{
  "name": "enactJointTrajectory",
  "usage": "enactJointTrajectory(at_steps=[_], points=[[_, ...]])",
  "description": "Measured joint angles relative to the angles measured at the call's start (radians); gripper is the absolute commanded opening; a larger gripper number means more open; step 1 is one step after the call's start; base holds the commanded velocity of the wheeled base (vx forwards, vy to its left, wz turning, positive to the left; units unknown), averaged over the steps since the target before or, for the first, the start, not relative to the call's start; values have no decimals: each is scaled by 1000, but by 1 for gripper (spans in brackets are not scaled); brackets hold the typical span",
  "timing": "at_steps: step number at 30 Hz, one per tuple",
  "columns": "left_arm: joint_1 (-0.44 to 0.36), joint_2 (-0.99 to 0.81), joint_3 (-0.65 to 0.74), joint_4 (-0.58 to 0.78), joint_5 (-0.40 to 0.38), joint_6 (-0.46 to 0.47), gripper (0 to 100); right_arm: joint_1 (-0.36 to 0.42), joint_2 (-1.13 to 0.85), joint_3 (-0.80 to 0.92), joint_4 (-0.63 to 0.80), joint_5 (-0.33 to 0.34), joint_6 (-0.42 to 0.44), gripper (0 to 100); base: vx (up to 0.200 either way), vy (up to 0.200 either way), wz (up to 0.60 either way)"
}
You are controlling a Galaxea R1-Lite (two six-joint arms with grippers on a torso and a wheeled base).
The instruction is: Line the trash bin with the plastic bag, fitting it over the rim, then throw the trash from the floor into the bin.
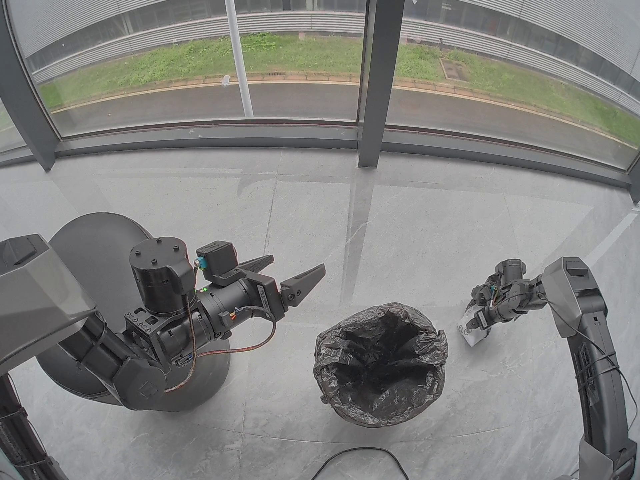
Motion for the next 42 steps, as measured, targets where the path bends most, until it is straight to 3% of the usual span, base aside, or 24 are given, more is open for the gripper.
enactJointTrajectory(at_steps=[3,4,16,26,30,36,42], points=[[0,1,2,0,2,-2,100,-1,20,0,-4,6,19,100,0,0,0],[0,1,1,0,3,-2,100,-2,27,0,-5,8,27,0,0,0,0],[1,4,-6,-1,37,-27,100,0,24,0,-51,21,34,0,0,0,0],[2,4,-9,-43,38,-41,100,10,-175,0,-1,46,31,0,0,0,0],[2,-1,-8,-57,44,-60,100,42,-299,0,150,86,48,0,0,0,0],[-2,-21,10,-67,72,-78,100,127,-473,0,494,128,108,0,0,0,0],[-35,-53,50,-70,84,-86,100,237,-587,0,808,145,137,0,-200,100,0]])
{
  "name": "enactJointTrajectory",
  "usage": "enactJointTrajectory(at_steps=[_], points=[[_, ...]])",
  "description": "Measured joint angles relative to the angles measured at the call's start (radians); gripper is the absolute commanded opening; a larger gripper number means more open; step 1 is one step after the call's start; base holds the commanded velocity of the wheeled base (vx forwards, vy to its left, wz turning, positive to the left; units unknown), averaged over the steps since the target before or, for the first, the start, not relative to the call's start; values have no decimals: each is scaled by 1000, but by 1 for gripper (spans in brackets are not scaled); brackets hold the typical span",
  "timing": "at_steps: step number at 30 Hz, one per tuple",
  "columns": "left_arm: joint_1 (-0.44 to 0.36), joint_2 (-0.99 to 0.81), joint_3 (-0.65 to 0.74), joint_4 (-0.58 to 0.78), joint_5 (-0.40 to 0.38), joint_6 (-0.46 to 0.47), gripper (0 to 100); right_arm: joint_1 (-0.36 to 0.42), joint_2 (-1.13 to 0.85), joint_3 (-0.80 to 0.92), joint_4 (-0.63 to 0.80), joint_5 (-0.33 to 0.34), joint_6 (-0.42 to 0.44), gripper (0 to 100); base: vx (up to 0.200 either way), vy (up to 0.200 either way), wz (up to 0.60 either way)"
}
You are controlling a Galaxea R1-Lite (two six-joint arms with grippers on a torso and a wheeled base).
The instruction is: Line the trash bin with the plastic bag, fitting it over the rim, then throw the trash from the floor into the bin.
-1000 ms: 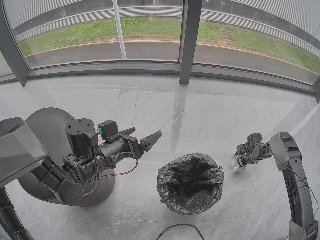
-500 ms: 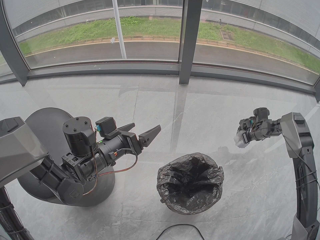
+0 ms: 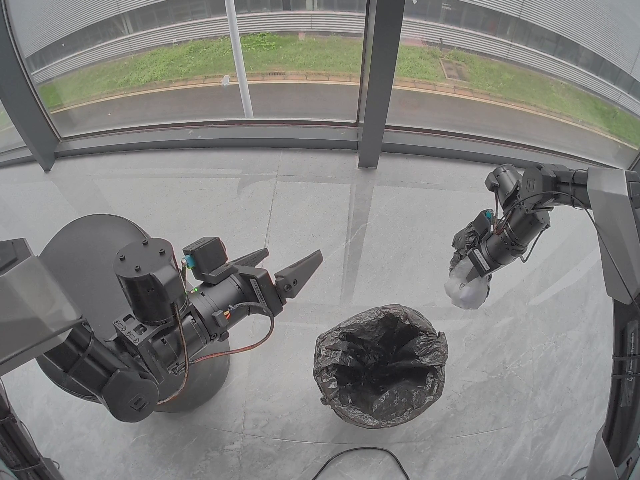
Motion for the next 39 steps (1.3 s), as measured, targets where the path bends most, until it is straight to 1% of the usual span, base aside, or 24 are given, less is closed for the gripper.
enactJointTrajectory(at_steps=[4,6,10,12,13,15,20,24,30,33,34,39], points=[[-36,-34,43,-2,5,-4,100,97,-42,0,104,5,10,0,-200,200,0],[-50,-52,64,-2,8,-5,100,140,-54,0,131,4,12,0,-200,200,0],[-59,-87,85,-4,32,-4,100,226,-69,0,155,-3,15,0,0,0,0],[-54,-106,86,-5,53,-3,100,257,-71,0,157,-32,16,0,0,0,0],[-46,-113,84,-4,60,-3,100,272,-69,0,158,-59,16,0,0,0,0],[-17,-126,74,-5,68,-2,100,293,-64,0,156,-100,16,0,0,0,0],[49,-134,51,-23,74,1,100,317,-21,0,132,-193,6,0,0,0,0],[81,-131,32,-65,73,3,100,301,32,0,49,-264,-29,0,0,0,0],[114,-117,-22,-78,70,4,100,288,82,0,35,-298,-51,0,0,0,0],[122,-109,-77,-73,67,5,100,284,97,0,33,-311,-55,0,0,0,0],[127,-106,-108,-67,66,6,100,289,101,0,33,-314,-56,100,0,0,0],[135,-101,-202,-15,47,17,100,300,119,0,31,-327,-57,100,0,0,0]])
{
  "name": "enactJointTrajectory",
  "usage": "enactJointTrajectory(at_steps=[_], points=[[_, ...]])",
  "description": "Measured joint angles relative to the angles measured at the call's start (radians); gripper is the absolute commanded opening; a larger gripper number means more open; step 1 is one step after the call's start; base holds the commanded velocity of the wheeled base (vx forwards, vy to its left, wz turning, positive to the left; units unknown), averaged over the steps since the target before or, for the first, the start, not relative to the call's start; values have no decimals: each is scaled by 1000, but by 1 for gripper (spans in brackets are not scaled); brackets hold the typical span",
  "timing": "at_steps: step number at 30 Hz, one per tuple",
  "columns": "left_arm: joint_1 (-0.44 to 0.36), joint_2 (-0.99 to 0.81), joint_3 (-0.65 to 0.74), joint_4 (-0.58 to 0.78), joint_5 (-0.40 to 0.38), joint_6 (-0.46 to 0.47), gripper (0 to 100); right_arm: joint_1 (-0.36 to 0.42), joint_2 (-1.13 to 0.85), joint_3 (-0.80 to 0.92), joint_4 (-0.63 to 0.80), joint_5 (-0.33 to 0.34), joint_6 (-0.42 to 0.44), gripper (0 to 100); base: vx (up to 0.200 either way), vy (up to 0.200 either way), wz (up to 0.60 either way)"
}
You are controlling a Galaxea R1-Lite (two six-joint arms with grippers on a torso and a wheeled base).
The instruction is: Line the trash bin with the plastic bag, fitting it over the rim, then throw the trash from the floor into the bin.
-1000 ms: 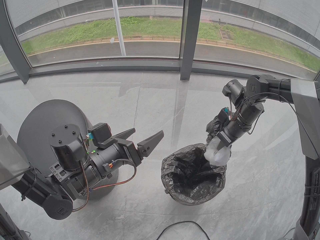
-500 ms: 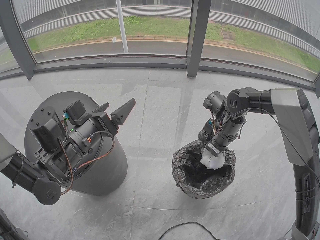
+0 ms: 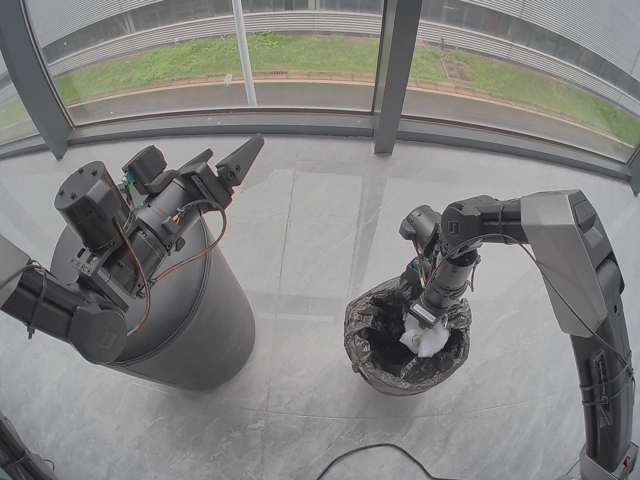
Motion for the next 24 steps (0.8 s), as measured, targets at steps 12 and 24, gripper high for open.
enactJointTrajectory(at_steps=[12,24], points=[[4,-9,-55,13,-27,28,100,26,2,0,1,-54,-2,100,0,0,0],[-96,-72,129,-14,-29,55,100,30,-213,0,195,-109,14,100,0,0,0]])
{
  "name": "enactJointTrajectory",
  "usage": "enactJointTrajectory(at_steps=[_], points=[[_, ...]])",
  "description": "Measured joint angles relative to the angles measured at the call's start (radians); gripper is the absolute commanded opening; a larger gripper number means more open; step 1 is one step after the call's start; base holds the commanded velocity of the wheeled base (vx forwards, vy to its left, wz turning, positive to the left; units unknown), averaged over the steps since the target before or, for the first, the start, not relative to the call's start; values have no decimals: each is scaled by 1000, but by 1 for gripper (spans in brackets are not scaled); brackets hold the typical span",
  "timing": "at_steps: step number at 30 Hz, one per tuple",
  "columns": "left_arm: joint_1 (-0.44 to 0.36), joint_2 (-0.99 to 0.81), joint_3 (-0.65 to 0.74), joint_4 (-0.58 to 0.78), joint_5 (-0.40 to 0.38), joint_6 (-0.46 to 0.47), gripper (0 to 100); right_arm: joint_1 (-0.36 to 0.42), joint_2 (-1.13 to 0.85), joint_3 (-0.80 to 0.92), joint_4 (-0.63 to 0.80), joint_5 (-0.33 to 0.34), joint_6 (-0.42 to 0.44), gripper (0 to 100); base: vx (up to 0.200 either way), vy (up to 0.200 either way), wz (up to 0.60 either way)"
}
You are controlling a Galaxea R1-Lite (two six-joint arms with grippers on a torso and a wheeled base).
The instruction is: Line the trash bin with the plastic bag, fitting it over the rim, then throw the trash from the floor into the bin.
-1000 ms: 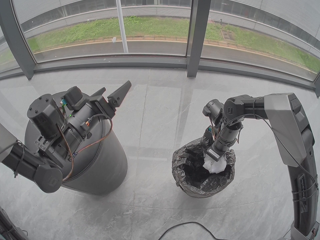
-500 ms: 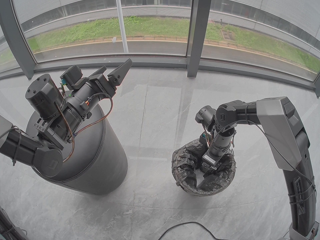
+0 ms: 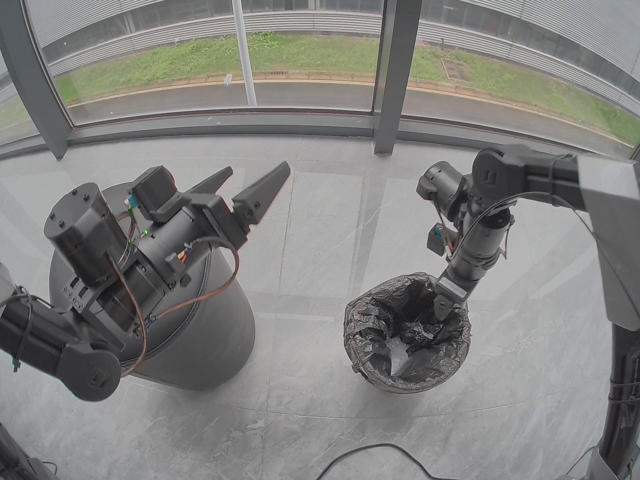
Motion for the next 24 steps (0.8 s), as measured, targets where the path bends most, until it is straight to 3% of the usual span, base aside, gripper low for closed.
enactJointTrajectory(at_steps=[3,6,11,15,19,24], points=[[-21,-34,76,-9,-3,11,100,16,-101,0,189,-43,28,100,0,0,0],[-6,-86,144,-13,-7,21,100,50,-213,0,354,-137,71,100,0,0,0],[82,-200,263,-19,-15,31,100,164,-407,0,474,-439,145,100,0,0,0],[147,-314,412,-21,-44,45,100,250,-541,0,496,-614,165,100,0,0,0],[197,-423,549,-13,-74,63,100,276,-705,0,510,-676,149,100,0,0,0],[240,-521,618,1,-92,76,100,221,-934,0,507,-695,135,100,0,0,0]])
